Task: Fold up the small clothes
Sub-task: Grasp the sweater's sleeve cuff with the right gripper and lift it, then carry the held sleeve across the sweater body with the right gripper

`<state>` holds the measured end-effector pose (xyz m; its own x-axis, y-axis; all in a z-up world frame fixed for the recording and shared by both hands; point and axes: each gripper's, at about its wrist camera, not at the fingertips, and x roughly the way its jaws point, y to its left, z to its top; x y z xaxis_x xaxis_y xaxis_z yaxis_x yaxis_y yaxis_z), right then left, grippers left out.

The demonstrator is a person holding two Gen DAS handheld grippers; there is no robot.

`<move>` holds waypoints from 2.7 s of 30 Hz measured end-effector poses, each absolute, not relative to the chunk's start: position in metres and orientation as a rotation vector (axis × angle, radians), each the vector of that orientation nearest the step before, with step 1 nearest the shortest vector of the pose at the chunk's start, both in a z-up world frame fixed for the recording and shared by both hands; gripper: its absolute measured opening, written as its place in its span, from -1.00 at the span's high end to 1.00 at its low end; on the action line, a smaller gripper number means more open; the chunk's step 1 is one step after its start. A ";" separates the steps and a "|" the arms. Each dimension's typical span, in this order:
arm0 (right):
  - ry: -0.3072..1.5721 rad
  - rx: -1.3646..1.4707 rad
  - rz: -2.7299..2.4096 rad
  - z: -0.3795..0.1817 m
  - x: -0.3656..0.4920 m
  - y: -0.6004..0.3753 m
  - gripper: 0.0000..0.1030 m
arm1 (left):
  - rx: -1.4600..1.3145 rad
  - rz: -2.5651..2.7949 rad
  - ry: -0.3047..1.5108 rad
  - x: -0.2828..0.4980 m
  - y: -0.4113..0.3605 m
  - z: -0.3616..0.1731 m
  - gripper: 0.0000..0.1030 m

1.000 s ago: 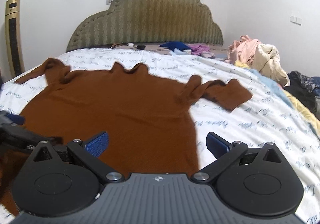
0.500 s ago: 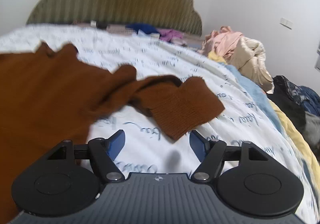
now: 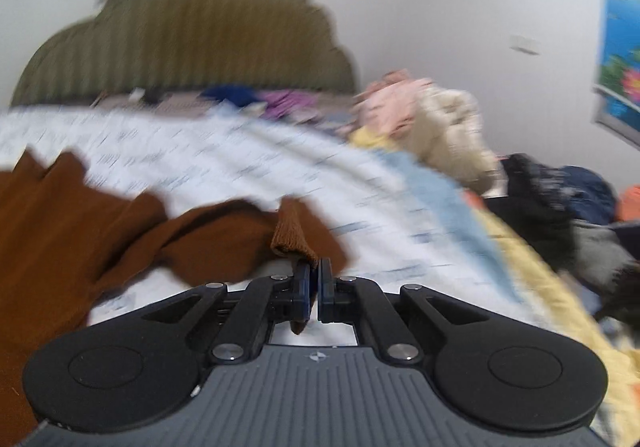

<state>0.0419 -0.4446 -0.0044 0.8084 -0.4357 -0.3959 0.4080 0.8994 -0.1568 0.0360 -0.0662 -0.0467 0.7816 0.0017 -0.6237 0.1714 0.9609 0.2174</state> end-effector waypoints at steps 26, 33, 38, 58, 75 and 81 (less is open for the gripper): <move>0.230 1.157 -0.557 -0.076 -0.140 -0.560 -0.35 | 0.327 -0.069 0.630 0.031 -0.074 -0.049 -1.00; 0.173 1.177 -0.723 -0.106 -0.099 -0.564 -0.32 | 0.347 -0.063 0.617 0.029 -0.077 -0.049 -1.00; 0.124 1.156 -0.754 -0.105 -0.082 -0.586 0.73 | 0.347 -0.098 0.626 0.027 -0.074 -0.040 -1.00; 0.259 0.461 -0.499 0.039 0.009 -0.486 0.74 | 0.256 -0.141 0.724 0.062 -0.039 -0.013 -1.00; 0.418 0.188 -0.260 0.018 0.123 -0.326 0.74 | 0.236 -0.087 0.729 0.073 -0.023 -0.024 -1.00; 0.434 0.110 -0.287 0.012 0.153 -0.306 0.74 | 0.217 -0.093 0.742 0.077 -0.020 -0.029 -1.00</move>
